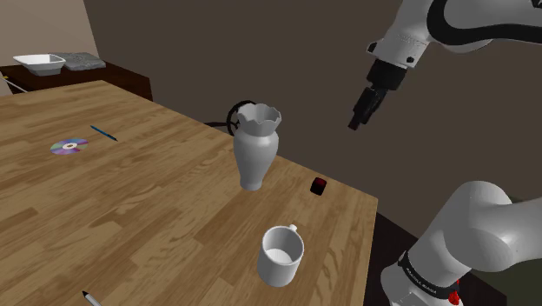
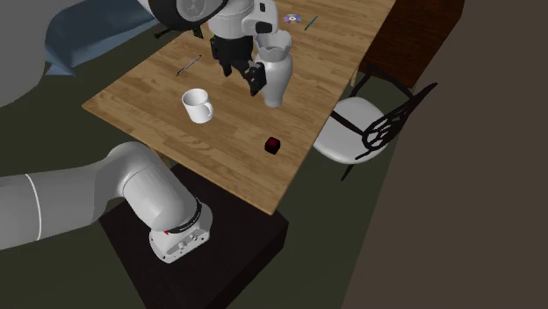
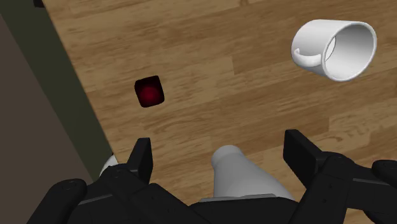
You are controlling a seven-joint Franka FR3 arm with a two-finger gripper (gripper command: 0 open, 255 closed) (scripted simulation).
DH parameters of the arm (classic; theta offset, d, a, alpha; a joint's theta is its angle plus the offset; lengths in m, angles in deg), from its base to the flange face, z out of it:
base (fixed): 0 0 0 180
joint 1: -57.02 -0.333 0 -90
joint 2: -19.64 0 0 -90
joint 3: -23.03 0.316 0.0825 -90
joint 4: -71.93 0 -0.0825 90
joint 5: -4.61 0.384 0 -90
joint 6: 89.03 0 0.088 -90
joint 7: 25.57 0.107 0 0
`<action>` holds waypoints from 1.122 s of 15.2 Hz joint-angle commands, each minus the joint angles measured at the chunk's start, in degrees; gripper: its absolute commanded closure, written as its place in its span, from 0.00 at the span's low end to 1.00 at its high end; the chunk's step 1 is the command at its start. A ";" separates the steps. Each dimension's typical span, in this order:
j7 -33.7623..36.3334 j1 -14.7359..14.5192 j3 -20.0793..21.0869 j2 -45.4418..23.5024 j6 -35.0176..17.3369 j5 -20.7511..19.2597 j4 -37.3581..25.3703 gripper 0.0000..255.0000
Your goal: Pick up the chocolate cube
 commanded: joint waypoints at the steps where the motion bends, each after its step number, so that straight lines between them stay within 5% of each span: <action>1: 0.00 0.00 0.00 0.00 0.00 0.00 0.00 0.00; 9: -3.73 0.63 -0.43 -2.72 -16.18 -2.48 13.31 0.00; 17: -7.15 1.64 -1.44 -12.98 -35.56 -5.10 22.10 0.00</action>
